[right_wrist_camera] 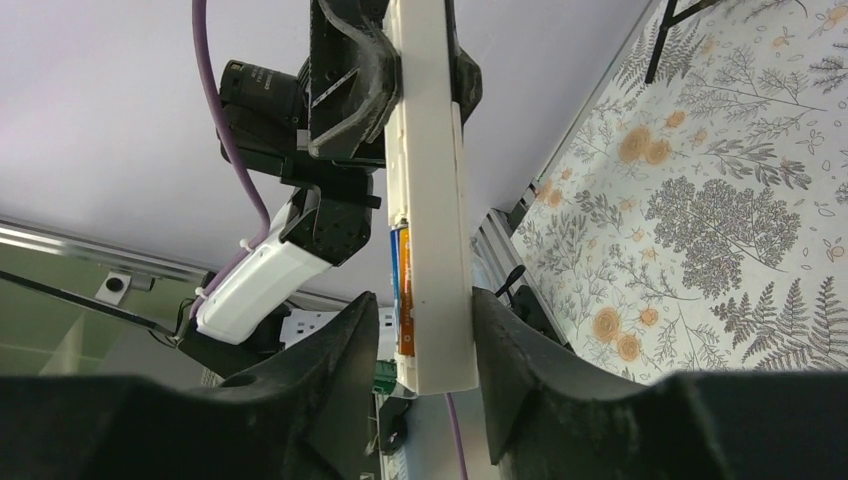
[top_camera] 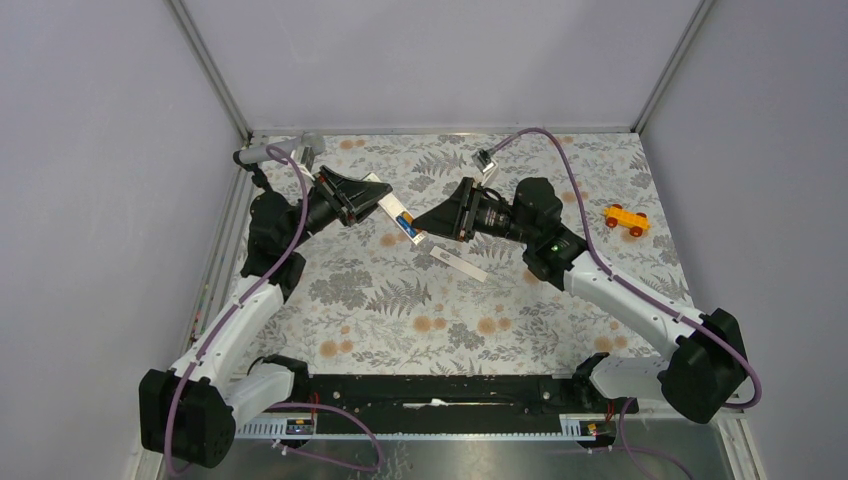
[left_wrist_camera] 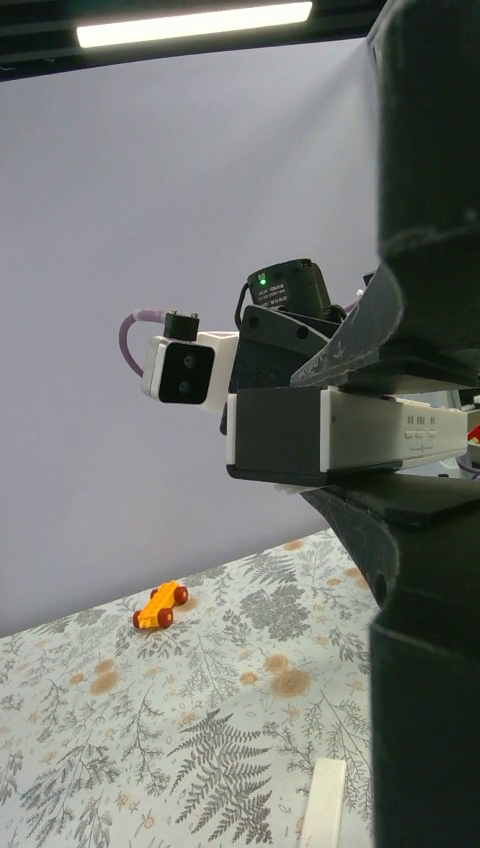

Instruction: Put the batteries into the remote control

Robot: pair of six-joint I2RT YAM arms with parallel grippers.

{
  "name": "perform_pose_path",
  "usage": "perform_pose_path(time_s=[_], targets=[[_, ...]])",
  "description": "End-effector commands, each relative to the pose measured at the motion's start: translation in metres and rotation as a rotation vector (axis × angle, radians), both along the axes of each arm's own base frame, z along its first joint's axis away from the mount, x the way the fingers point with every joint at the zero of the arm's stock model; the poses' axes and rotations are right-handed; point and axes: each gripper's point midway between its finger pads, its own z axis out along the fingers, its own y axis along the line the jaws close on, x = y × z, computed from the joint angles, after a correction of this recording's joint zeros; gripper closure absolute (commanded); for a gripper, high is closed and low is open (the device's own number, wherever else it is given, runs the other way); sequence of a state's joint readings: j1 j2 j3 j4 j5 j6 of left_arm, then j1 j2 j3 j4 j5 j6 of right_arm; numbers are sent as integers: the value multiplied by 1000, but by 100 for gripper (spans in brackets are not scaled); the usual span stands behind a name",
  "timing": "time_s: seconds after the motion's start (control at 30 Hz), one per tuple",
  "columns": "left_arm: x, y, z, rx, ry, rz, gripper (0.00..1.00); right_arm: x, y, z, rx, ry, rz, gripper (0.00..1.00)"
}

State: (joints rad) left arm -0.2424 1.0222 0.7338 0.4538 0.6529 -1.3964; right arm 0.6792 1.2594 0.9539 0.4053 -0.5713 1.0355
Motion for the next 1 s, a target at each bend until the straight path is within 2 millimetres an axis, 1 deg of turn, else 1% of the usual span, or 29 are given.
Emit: perform_pose_path(time_s=[0.0, 0.17, 0.27, 0.3, 0.37, 0.5, 0.53, 0.57, 0.6, 0.63, 0.7, 0.73, 0.77, 0.8, 0.83, 0.93, 0.97], targets=[[-3, 2, 34, -29, -105, -3, 100, -7, -2, 21, 38, -84, 38, 55], [-3, 2, 34, -34, -98, 0, 100, -9, 0, 18, 30, -91, 59, 55], [-2, 2, 33, -40, -87, -3, 100, -9, 0, 16, 14, -105, 64, 58], [-2, 2, 34, -43, -84, -5, 100, -9, 0, 14, 6, -108, 63, 60], [-2, 2, 33, -43, -80, -9, 100, -6, 0, 10, -18, -108, 60, 68], [-3, 1, 33, -34, -77, -17, 100, -3, 1, 0, -59, -99, 54, 86], [-3, 1, 34, -34, -79, -17, 100, -3, 1, -1, -62, -96, 52, 88], [-3, 1, 34, -34, -82, -16, 100, -2, 1, -2, -65, -90, 49, 87], [-3, 1, 34, -34, -83, -14, 100, -2, 1, -2, -67, -83, 47, 81], [-4, 1, 34, -32, -86, -13, 100, -1, 1, -2, -66, -75, 42, 65], [-4, 2, 31, -23, -86, -10, 100, 3, -1, 0, -61, -62, 12, 29], [-4, 2, 28, -15, -89, -8, 100, 6, -3, 0, -63, -50, -17, 14], [-4, 2, 24, -3, -87, -5, 100, 9, -5, 1, -63, -47, -41, 5], [-4, 3, 19, 12, -80, -1, 100, 10, -8, 4, -60, -60, -56, 1], [-4, 3, 14, 27, -72, 5, 100, 11, -10, 7, -63, -86, -65, 1], [-1, 5, 0, 75, -50, 24, 100, 15, -14, 10, -129, -168, -93, 1], [-1, 5, -3, 88, -45, 29, 100, 18, -15, 6, -175, -186, -98, 1]])
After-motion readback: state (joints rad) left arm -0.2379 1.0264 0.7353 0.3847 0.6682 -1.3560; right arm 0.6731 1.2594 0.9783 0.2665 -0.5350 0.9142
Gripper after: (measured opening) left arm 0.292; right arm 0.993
